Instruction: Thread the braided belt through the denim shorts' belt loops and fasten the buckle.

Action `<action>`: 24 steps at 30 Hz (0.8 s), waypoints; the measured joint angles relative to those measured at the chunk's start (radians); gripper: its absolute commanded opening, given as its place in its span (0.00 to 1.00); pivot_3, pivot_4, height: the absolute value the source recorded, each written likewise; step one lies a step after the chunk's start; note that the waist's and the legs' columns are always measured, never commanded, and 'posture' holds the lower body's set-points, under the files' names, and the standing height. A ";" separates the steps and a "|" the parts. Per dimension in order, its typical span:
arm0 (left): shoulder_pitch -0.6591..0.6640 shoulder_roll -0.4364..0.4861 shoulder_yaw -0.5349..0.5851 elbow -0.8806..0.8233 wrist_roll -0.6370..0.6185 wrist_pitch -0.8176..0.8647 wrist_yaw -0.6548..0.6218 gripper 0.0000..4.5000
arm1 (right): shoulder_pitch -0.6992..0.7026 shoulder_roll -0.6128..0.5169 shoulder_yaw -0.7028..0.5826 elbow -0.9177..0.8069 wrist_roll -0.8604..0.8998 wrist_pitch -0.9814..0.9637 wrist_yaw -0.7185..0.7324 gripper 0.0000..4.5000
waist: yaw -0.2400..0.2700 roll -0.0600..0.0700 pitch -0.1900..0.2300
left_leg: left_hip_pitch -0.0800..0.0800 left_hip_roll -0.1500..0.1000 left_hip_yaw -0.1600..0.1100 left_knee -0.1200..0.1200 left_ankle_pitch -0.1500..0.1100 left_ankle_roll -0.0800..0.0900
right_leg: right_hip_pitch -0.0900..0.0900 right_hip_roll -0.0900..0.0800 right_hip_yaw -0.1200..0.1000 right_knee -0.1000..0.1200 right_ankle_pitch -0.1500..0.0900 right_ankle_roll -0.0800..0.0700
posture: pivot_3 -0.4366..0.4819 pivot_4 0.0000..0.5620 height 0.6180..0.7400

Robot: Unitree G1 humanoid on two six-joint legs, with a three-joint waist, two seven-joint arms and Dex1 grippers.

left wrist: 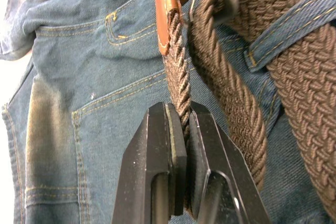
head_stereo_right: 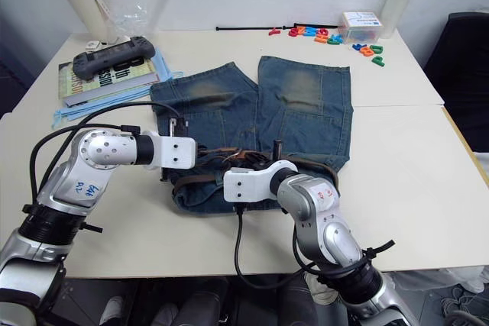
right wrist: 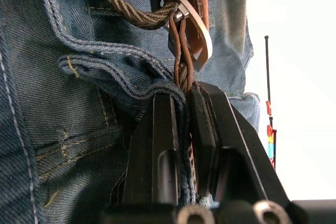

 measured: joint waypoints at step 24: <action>-0.055 -0.013 -0.027 0.073 0.054 -0.152 0.013 0.00 | 0.000 0.018 0.001 0.009 -0.005 0.011 0.000 0.00 | -0.015 -0.001 -0.001 | 0.000 -0.001 0.000 0.001 0.000 0.000 | -0.001 0.000 0.000 0.002 0.000 0.000 | 0.48 0.27 0.30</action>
